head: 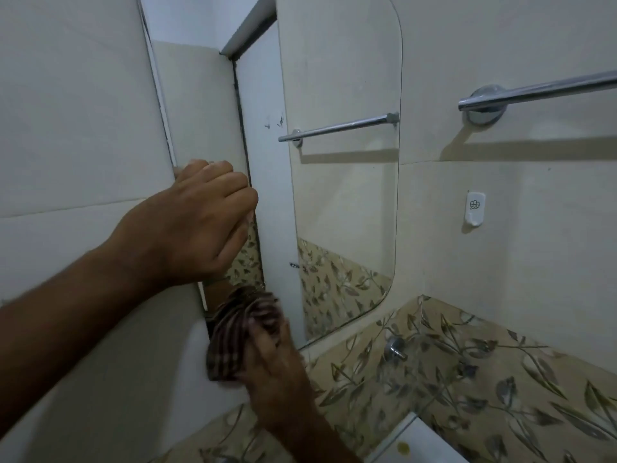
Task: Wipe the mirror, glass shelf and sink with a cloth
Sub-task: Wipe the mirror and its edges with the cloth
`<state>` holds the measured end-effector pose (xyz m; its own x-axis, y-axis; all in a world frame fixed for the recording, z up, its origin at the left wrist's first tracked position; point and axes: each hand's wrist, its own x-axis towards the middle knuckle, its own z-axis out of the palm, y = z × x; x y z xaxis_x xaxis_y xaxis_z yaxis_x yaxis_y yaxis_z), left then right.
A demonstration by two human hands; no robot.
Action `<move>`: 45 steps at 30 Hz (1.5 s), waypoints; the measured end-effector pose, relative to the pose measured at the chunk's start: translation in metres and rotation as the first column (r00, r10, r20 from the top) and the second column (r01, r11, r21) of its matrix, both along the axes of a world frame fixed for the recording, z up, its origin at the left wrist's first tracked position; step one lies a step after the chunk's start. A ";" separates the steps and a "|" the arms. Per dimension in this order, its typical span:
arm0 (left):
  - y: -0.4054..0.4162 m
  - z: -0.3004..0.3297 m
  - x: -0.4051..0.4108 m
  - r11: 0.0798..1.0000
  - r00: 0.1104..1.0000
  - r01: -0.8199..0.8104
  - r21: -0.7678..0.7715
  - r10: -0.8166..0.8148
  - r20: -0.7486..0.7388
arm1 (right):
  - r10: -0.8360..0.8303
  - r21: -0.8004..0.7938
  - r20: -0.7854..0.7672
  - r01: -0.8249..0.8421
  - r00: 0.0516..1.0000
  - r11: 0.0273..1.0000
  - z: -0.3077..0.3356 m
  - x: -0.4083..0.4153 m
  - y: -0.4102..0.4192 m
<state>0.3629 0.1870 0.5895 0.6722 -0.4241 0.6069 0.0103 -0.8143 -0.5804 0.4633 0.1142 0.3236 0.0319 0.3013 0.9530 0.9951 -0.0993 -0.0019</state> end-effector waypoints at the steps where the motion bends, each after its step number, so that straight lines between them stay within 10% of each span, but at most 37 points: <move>1: 0.000 0.000 0.000 1.000 1.000 0.000 -0.001 0.000 0.001 | 0.009 0.059 -0.105 -0.003 0.994 0.998 0.019 0.004 -0.005; 6: 0.000 0.001 -0.001 1.000 1.000 -0.003 -0.024 0.003 -0.004 | 0.065 0.404 -0.487 0.158 0.871 0.901 0.086 0.022 -0.002; 13: 0.000 -0.001 -0.002 0.997 0.999 0.047 -0.056 -0.047 0.013 | 0.021 -0.021 0.143 -0.018 0.989 1.000 0.021 -0.005 0.010; 20: -0.003 -0.001 -0.007 0.975 0.955 0.220 0.000 -0.216 0.204 | 0.135 0.229 -0.107 -0.107 0.985 0.967 0.151 -0.006 0.008; 29: -0.004 0.005 -0.007 0.846 0.739 0.424 -0.325 -0.116 0.664 | -0.251 0.186 0.162 0.220 0.954 0.958 0.119 0.004 0.028; 40: -0.006 0.004 -0.005 0.812 0.687 0.469 -0.347 -0.088 0.721 | -0.005 0.307 0.118 -0.032 0.993 0.951 0.393 0.008 0.025; 45: -0.006 0.005 -0.007 0.783 0.661 0.512 -0.353 -0.097 0.744 | -0.002 0.299 0.131 -0.037 0.991 0.954 0.406 0.015 0.026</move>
<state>0.3559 0.1805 0.5944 -0.1054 -0.0249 0.9941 -0.0920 -0.9952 -0.0346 0.4782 0.1405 0.7300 -0.0990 0.0001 0.9951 0.9905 -0.0964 0.0985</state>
